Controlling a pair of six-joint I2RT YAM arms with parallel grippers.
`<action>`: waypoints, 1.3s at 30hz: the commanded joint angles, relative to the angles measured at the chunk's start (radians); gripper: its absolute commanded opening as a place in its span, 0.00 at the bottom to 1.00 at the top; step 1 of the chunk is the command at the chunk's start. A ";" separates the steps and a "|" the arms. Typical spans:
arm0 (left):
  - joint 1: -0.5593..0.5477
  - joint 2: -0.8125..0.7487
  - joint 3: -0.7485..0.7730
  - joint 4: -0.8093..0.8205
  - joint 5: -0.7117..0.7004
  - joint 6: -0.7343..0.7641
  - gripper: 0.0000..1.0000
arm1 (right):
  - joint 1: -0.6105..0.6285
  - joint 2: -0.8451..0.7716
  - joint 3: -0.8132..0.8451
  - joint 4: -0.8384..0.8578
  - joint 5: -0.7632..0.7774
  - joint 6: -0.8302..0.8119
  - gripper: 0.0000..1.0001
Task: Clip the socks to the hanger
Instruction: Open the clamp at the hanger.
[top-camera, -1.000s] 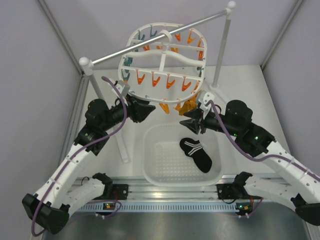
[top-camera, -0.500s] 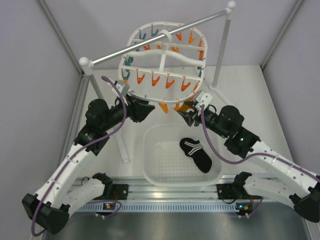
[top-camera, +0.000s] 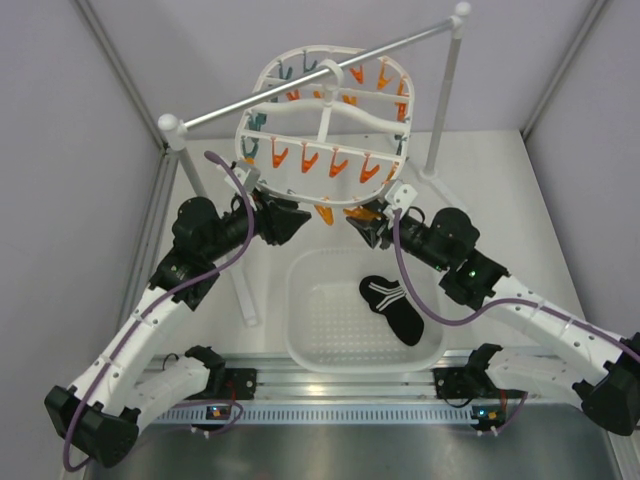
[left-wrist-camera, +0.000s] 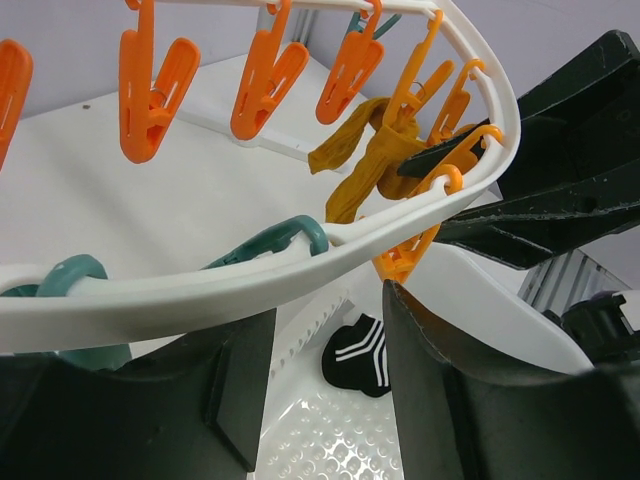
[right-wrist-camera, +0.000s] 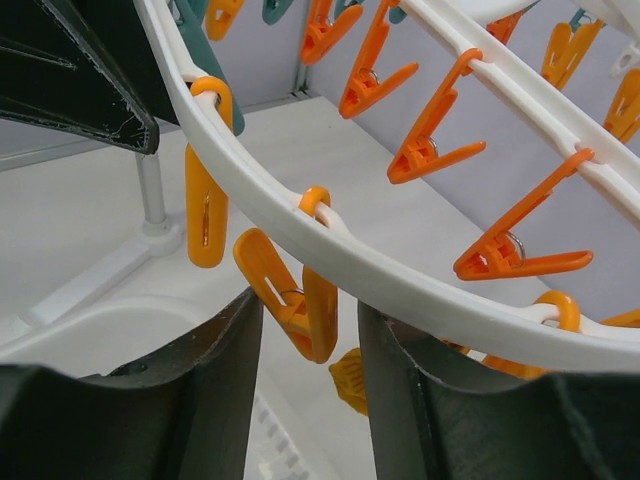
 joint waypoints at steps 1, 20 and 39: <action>-0.003 -0.012 0.038 0.016 0.018 -0.009 0.52 | 0.017 -0.012 0.042 0.038 -0.020 0.028 0.43; -0.005 -0.070 -0.021 -0.024 0.061 -0.006 0.52 | 0.066 0.003 0.166 -0.079 0.133 0.118 0.38; -0.060 -0.097 -0.143 0.239 0.223 0.011 0.52 | 0.047 -0.014 0.189 -0.217 -0.165 0.264 0.14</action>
